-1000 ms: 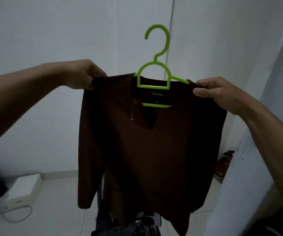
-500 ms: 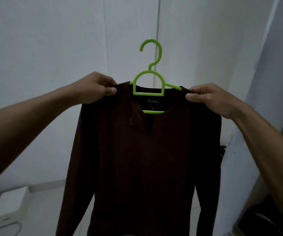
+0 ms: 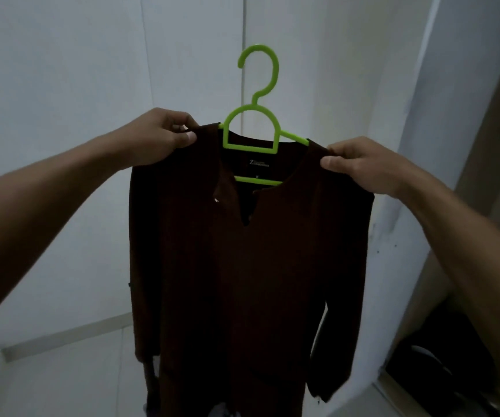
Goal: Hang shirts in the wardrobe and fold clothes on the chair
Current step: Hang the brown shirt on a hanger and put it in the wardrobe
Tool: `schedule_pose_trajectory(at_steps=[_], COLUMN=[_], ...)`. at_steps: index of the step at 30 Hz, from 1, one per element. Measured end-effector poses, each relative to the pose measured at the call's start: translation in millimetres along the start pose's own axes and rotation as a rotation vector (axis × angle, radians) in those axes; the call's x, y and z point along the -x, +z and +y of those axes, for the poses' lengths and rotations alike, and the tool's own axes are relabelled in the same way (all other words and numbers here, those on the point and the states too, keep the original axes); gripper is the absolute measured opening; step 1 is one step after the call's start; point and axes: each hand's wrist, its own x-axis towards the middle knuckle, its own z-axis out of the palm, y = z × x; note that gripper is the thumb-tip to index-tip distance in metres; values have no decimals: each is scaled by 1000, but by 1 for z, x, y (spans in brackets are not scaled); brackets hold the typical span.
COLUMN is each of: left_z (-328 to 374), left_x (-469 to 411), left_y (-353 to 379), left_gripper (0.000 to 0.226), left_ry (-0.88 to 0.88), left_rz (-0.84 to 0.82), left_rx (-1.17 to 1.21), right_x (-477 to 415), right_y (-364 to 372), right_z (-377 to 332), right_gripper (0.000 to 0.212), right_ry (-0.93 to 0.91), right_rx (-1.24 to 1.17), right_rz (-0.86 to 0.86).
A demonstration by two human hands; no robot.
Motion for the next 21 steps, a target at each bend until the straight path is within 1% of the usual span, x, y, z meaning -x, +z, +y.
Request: schedule_pose_trajectory(at_steps=[2, 4, 7, 10, 13, 17, 21], left_z=[3, 8, 22, 44, 73, 106, 135], left_x=[-6, -11, -22, -30, -39, -51, -64], left_y=[3, 9, 30, 58, 87, 122, 156], left_gripper=[16, 15, 15, 17, 19, 18, 16], left_ry=[25, 48, 100, 162, 246, 329, 372], left_rz=[0, -15, -22, -42, -105, -150, -199], left_rx=[-100, -116, -64, -23, -4, 36, 131], right_x=[9, 22, 42, 62, 89, 131, 169], right_y=[-4, -11, -27, -44, -61, -80, -102], right_z=[1, -2, -1, 5, 10, 14, 14], right_gripper=[23, 23, 23, 19, 17, 16, 16], right_ry=[1, 11, 71, 165, 250, 346, 431], right_rx=[-1, 42, 156, 263, 349, 399, 456], right_rz=[93, 122, 143, 159, 204, 254, 266])
